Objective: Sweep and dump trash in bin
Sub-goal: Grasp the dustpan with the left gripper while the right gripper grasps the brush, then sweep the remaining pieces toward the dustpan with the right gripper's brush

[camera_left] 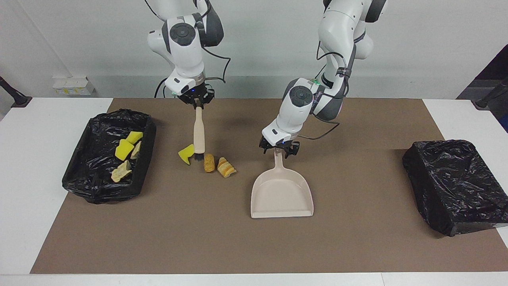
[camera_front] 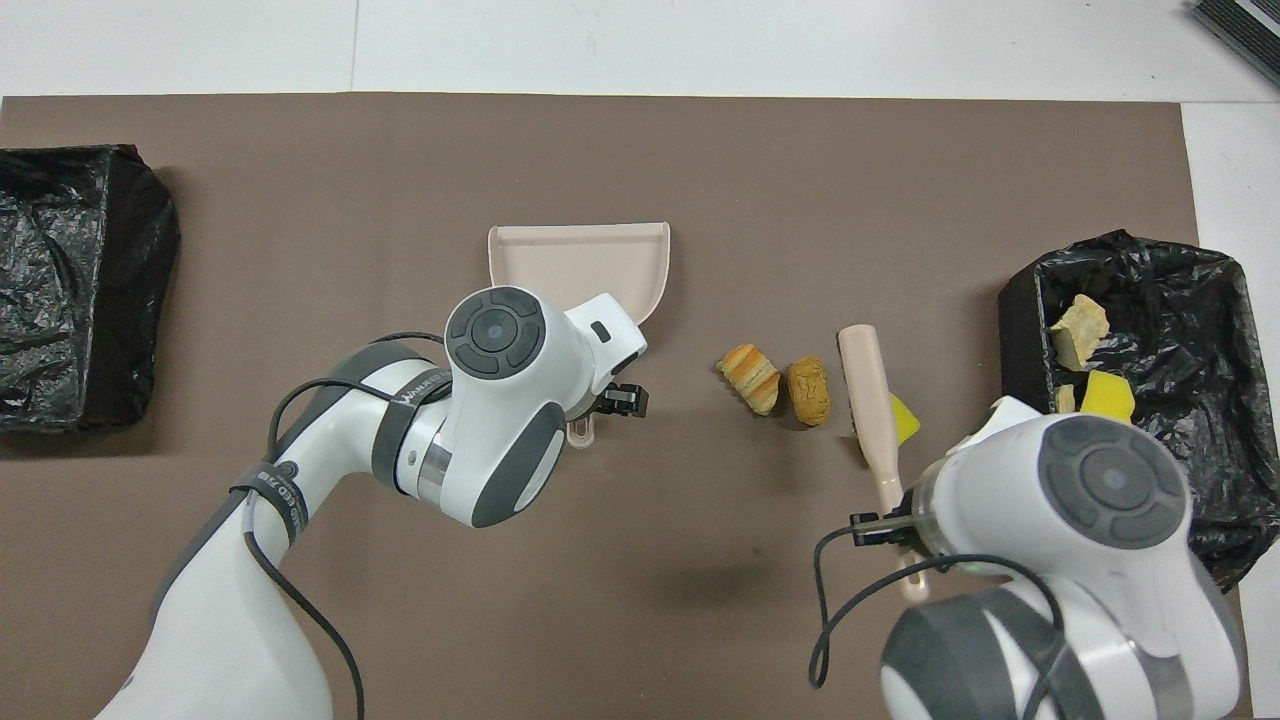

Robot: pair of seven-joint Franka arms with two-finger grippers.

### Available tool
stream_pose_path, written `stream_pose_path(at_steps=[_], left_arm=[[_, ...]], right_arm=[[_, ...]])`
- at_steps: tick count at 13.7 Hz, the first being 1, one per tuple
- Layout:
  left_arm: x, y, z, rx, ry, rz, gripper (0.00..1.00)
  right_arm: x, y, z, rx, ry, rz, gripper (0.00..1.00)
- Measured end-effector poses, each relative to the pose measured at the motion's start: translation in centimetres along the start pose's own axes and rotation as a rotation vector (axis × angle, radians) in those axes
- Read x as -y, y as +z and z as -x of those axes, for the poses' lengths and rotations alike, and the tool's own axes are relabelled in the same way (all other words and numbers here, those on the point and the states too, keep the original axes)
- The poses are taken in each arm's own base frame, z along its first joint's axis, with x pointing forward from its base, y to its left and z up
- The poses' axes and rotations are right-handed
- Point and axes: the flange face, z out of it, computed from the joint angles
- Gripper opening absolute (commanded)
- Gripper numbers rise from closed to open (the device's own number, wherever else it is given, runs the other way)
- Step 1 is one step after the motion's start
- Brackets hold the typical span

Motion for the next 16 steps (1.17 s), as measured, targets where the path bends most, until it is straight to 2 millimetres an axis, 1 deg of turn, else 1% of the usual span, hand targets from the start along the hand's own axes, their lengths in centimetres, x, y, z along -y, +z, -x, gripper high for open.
stream_pose_path(at_steps=[1, 2, 3, 4, 5, 6, 7, 10, 12, 13, 14, 16], left_arm=[[0.0, 0.1, 0.0, 0.001, -0.006, -0.001, 0.65], [0.3, -0.1, -0.1, -0.001, -0.012, -0.002, 0.65], [0.5, -0.3, -0.2, -0.003, -0.016, -0.002, 0.65], [0.7, -0.5, -0.2, -0.005, -0.018, -0.003, 0.64], [0.7, -0.8, -0.1, -0.004, -0.018, -0.003, 0.46], [0.6, -1.0, 0.0, 0.000, -0.016, -0.004, 0.25], [0.5, -1.1, 0.1, 0.002, -0.016, -0.005, 0.00], [0.6, -1.2, 0.3, 0.021, -0.014, -0.013, 0.00], [1.3, -1.7, 0.6, 0.046, 0.049, -0.054, 0.00], [2.2, -2.2, 0.5, 0.056, 0.100, -0.066, 0.00], [3.6, -3.0, 0.3, 0.069, 0.162, -0.070, 0.00], [7.5, -4.5, -0.4, 0.099, 0.298, -0.066, 0.00]], right_arm=[[-2.5, 0.9, -1.0, -0.001, -0.014, 0.027, 0.00], [-4.5, 2.2, -1.9, 0.013, -0.027, 0.058, 0.00], [-5.9, 3.6, -2.7, 0.034, -0.037, 0.086, 0.00], [-6.6, 4.7, -3.2, 0.054, -0.041, 0.104, 0.00], [-6.8, 5.8, -3.6, 0.076, -0.050, 0.114, 0.00], [-6.6, 6.6, -3.7, 0.094, -0.058, 0.115, 0.00], [-6.3, 7.2, -3.8, 0.107, -0.066, 0.115, 0.00], [-5.3, 8.8, -3.2, 0.141, -0.090, 0.120, 0.00], [-5.0, 9.5, -2.8, 0.157, -0.092, 0.113, 0.00], [-4.5, 9.6, -2.7, 0.159, -0.089, 0.091, 0.00], [-3.6, 9.6, -2.6, 0.162, -0.077, 0.048, 0.00], [-1.8, 9.5, -2.4, 0.169, -0.049, -0.058, 0.00]])
